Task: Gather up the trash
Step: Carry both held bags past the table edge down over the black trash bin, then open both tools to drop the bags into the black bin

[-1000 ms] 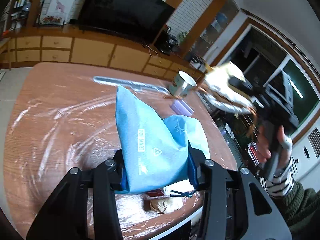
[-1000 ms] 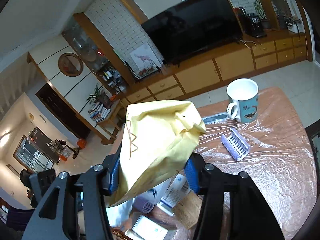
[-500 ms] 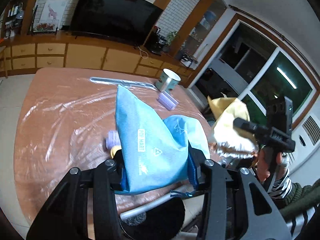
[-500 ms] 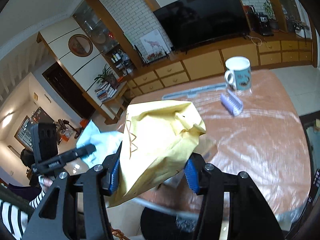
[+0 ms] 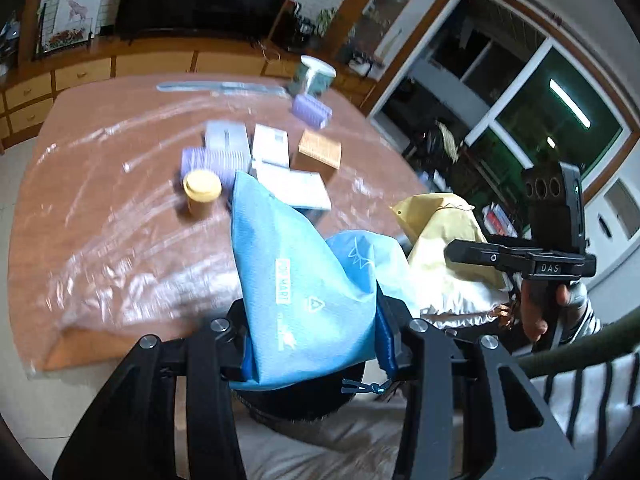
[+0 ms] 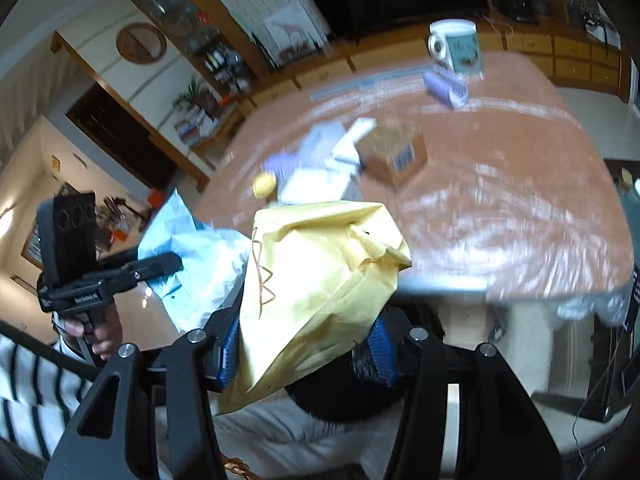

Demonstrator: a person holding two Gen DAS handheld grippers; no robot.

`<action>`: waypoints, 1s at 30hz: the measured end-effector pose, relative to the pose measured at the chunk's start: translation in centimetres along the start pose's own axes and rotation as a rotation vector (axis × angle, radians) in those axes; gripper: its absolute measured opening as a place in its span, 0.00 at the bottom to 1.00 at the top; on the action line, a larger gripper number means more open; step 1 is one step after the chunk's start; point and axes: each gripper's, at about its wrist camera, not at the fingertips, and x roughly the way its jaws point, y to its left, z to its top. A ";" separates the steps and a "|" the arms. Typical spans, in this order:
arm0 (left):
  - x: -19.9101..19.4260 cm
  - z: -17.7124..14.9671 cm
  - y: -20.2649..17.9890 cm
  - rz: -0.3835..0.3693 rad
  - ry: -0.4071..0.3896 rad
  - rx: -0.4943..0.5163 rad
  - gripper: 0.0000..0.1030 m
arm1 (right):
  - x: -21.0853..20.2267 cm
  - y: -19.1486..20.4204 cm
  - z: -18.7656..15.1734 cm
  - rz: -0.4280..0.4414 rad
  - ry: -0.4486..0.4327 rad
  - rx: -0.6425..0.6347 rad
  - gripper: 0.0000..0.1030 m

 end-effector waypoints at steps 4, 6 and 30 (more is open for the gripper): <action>1.7 -1.8 -0.8 0.010 0.054 0.027 0.44 | 1.6 0.0 -1.9 -0.028 0.054 -0.008 0.50; 2.5 -2.5 -0.9 0.026 0.078 0.039 0.44 | 2.6 0.0 -2.9 -0.044 0.080 -0.014 0.50; 11.2 -8.7 1.3 0.195 0.282 0.107 0.44 | 11.7 0.3 -7.4 -0.191 0.245 -0.147 0.50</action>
